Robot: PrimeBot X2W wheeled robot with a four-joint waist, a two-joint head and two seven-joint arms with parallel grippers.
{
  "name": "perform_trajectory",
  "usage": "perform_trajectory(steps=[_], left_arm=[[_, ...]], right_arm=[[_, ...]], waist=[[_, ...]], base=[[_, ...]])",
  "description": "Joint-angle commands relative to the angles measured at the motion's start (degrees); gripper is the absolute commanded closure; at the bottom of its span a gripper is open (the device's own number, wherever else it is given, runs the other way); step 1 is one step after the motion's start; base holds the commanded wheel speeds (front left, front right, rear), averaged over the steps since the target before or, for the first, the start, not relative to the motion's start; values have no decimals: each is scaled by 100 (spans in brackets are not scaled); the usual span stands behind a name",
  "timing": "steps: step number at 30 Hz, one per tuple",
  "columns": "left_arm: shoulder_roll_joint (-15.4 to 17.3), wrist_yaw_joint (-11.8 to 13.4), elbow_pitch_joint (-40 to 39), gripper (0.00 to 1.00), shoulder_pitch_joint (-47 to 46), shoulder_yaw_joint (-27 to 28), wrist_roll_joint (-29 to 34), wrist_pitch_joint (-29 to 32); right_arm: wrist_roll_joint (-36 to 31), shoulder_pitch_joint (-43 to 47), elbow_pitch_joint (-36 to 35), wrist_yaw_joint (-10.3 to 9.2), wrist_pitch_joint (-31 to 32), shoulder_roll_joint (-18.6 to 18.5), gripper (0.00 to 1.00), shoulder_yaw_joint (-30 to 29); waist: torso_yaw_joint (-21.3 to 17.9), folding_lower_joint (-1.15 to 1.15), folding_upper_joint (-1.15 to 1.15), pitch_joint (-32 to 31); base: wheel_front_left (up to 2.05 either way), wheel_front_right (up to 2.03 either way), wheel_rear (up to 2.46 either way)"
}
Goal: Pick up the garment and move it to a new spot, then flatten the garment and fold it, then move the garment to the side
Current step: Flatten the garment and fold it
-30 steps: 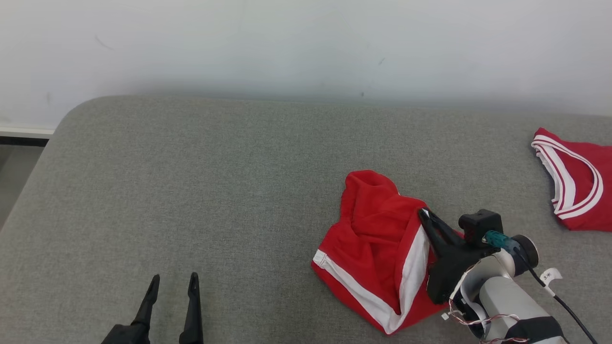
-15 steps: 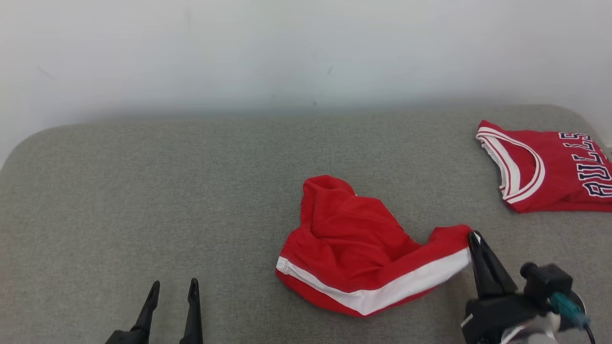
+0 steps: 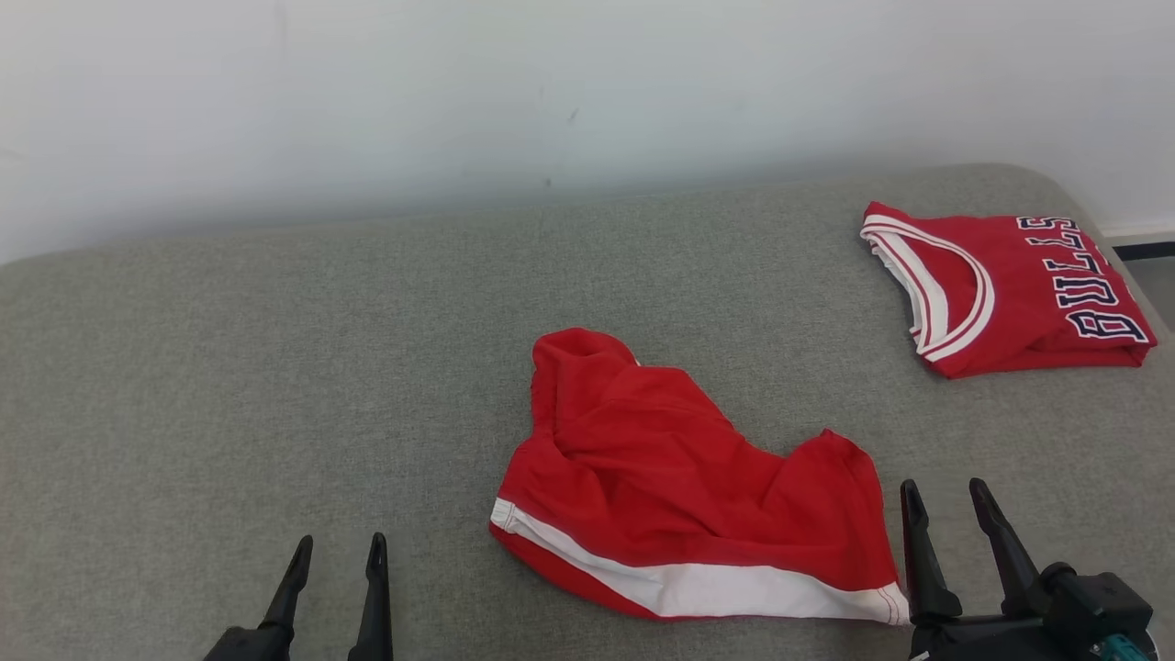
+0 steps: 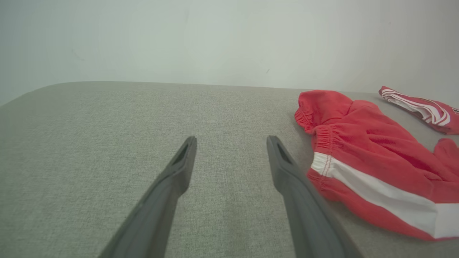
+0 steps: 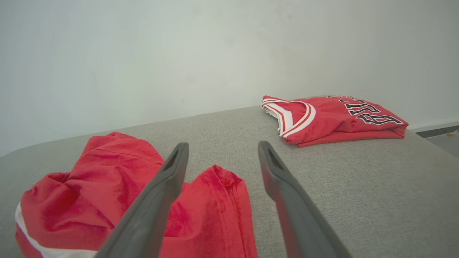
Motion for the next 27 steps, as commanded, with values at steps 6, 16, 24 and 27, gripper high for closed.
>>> perform_trajectory(steps=[6,16,24,27], left_arm=[[49,-128,214,0,-207,-145,91,-16],[283,-179,751,0,-626,-650,-3,-16],[628,-180,1413,0,-1033,-1176,-307,-16],[755,-181,1600,0,-1164,-1332,-432,-16]], right_arm=[[-131,0,-65,-17,16,86,0,100],[-117,-130,88,-17,-55,152,0,177],[-75,-232,229,-17,-156,173,0,154],[-70,-235,277,-17,-194,161,0,126]], waist=[[-229,0,0,-50],[-683,0,0,62],[-1022,0,0,250],[-1075,0,0,279]], base=[[0,0,0],[0,0,0],[0,0,0],[0,0,0]])
